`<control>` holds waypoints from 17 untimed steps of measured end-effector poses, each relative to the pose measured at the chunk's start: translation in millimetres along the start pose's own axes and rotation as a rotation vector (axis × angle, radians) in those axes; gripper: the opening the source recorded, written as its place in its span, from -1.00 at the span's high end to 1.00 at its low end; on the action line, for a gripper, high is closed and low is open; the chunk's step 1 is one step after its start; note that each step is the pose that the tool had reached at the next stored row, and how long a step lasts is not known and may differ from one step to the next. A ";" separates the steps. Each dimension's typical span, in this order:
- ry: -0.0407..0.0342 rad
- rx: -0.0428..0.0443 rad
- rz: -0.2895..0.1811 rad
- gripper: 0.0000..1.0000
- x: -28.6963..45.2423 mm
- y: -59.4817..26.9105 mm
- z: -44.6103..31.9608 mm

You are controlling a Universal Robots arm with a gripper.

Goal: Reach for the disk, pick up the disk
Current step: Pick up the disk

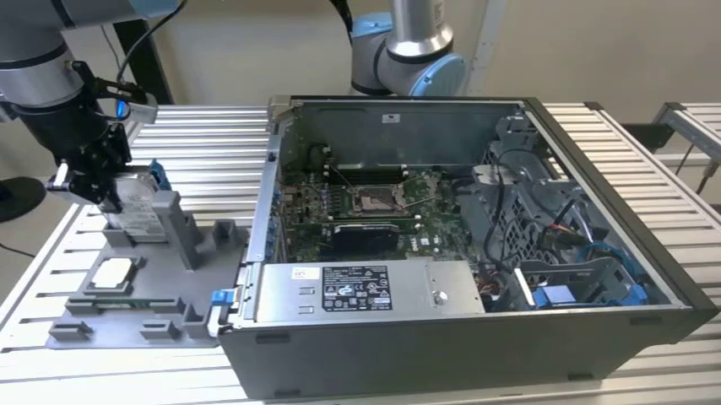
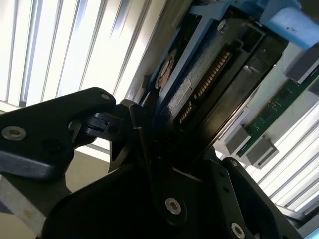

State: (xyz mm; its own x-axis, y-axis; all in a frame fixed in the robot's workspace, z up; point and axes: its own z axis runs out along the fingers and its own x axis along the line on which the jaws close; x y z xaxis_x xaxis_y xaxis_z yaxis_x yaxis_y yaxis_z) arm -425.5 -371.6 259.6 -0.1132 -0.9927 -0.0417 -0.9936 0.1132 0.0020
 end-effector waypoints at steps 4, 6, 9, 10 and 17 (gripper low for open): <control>-0.0019 -0.0002 0.000 1.00 0.0 0.0 0.0; -0.0028 -0.0003 0.000 1.00 0.0 0.0 0.0; -0.0033 0.0000 0.000 1.00 -0.1 0.0 -3.2; -0.0031 -0.0003 0.000 1.00 -0.2 0.0 -5.3; -0.0031 -0.0003 0.000 1.00 -1.1 0.0 -27.7</control>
State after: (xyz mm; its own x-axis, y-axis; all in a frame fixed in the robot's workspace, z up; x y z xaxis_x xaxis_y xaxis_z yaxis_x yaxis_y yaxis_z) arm -425.5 -371.6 287.3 -0.1132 -0.9926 -0.0448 -0.9936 0.1132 0.0023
